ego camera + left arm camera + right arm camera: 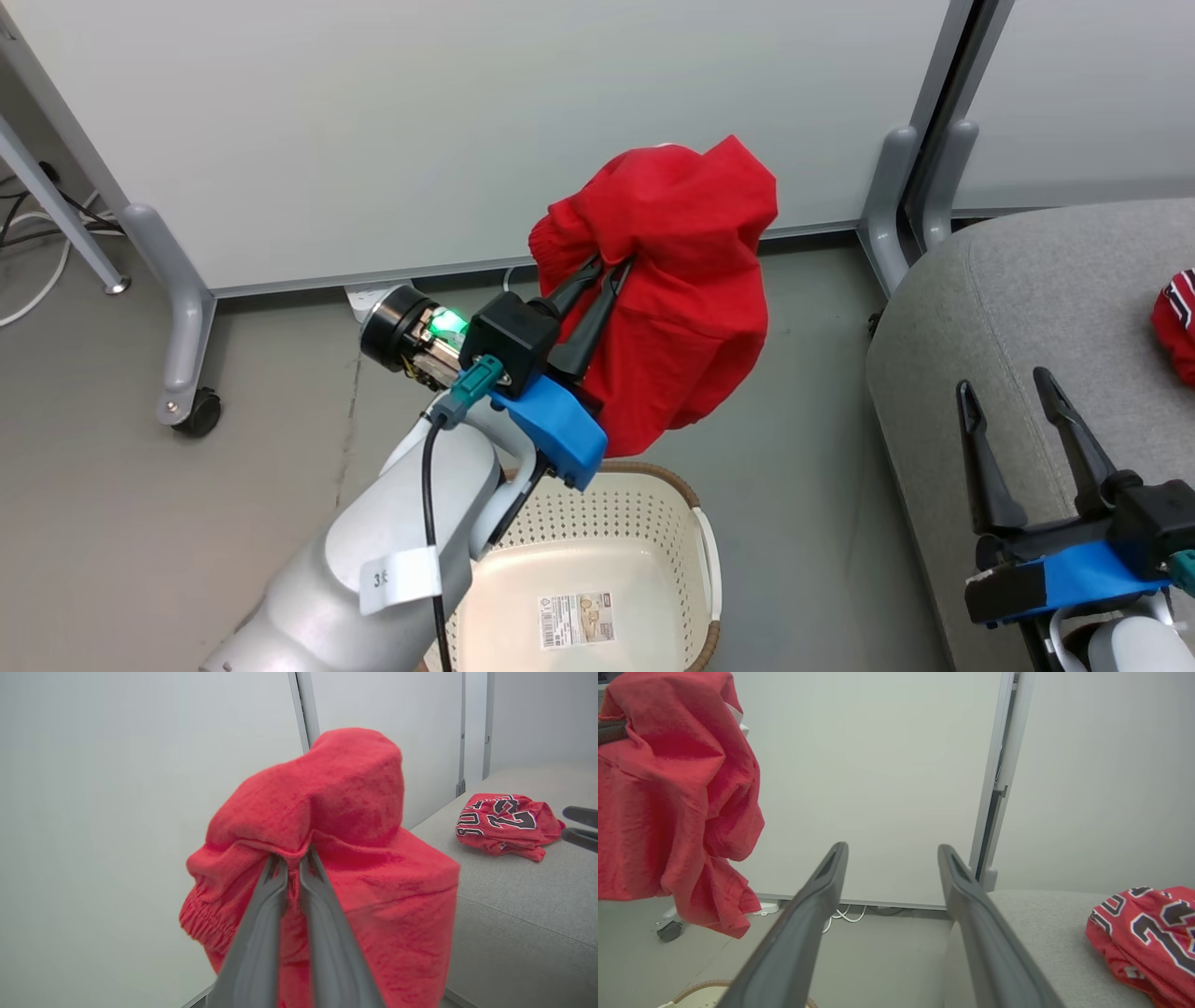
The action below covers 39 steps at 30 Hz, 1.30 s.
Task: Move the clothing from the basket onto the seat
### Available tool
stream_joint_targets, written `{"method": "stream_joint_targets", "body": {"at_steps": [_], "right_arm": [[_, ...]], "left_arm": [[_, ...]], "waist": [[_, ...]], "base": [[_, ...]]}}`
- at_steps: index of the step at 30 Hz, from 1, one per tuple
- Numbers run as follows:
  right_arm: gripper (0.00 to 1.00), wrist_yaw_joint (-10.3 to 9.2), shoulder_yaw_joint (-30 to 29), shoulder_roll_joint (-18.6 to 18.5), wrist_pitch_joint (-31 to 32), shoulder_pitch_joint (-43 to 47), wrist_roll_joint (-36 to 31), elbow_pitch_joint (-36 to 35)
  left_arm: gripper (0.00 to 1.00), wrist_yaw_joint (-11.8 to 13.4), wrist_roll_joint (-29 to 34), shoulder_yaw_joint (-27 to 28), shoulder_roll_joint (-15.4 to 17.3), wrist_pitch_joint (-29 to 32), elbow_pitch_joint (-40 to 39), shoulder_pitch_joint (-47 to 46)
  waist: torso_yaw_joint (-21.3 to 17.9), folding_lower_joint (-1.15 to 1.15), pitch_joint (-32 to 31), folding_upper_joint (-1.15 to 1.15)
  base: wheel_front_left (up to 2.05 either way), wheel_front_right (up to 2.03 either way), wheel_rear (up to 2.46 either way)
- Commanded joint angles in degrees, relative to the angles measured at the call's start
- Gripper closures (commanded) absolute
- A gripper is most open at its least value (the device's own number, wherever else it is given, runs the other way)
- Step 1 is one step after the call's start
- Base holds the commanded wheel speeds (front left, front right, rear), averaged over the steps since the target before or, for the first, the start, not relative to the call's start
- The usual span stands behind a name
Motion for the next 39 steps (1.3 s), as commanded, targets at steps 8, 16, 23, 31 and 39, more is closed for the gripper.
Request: {"method": "stream_joint_targets", "body": {"at_steps": [8,16,23,31,39], "right_arm": [[0.00,0.01,0.59,0.51,-0.20,1.50,0.31,0.28],[0.00,0.01,4.25,-0.27,-0.19,0.08,0.77,0.12],[0.00,0.01,10.80,-1.18,-0.19,-2.58,1.38,0.76],[0.00,0.01,18.20,-2.33,-0.19,-8.21,1.99,3.20],[0.00,0.01,21.54,-2.34,-0.19,-14.81,1.99,8.93]], "left_arm": [[1.00,-0.21,1.25,0.38,-0.06,-0.21,-2.21,1.25],[1.00,-0.21,1.65,0.39,0.14,-0.21,-2.70,1.26],[1.00,-0.07,1.92,0.18,-0.28,-0.21,-2.62,0.72],[1.00,-0.40,2.45,-0.50,-1.32,-0.21,-2.46,-0.75],[1.00,-0.90,3.13,-1.13,-2.72,-0.21,-2.22,-1.87]], "waist": [[0.80,0.01,-0.95,0.00],[1.34,0.01,-0.53,0.00],[1.69,0.01,0.23,0.00],[2.57,0.01,1.75,0.00],[3.88,0.01,3.12,0.00]], "base": [[0.00,0.00,0.00],[0.00,0.00,0.00],[0.00,0.00,0.00],[0.00,0.00,0.00],[0.00,0.00,0.00]]}}
